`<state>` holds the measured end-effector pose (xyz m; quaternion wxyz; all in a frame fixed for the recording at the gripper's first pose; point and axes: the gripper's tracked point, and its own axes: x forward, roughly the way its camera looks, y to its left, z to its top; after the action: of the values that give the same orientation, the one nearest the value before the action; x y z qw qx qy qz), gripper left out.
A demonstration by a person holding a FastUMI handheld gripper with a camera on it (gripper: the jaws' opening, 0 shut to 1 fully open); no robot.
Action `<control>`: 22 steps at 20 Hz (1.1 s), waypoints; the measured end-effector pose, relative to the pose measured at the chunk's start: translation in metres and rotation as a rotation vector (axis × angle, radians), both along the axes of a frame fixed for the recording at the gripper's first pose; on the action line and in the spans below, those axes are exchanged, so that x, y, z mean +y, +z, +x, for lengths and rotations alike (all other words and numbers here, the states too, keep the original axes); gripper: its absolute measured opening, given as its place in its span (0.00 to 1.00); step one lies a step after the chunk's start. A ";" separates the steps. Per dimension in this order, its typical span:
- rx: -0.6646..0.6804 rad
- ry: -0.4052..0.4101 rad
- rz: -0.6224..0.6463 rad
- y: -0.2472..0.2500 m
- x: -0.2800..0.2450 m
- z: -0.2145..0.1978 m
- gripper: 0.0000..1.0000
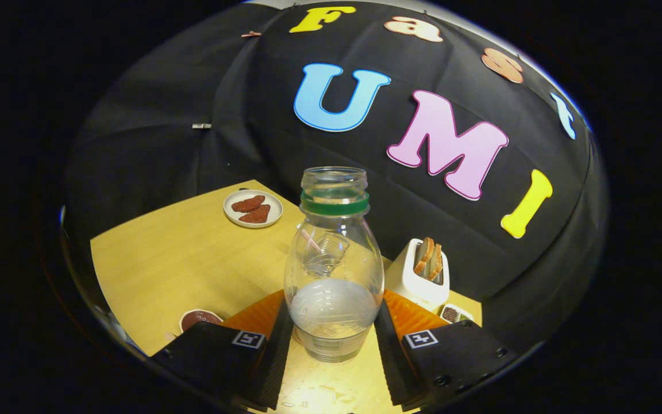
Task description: Take the bottle from table, then pour the juice into the cup, finally place the bottle on the coaster
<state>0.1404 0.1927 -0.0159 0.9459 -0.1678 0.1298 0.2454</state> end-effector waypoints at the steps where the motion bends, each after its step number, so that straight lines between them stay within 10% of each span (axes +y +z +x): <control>1: 0.004 0.000 0.022 -0.001 -0.002 0.001 0.73; 22: -0.010 -0.048 0.454 -0.087 -0.025 0.059 0.73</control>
<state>0.1989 0.1673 -0.1030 0.9656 0.0515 0.0703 0.2451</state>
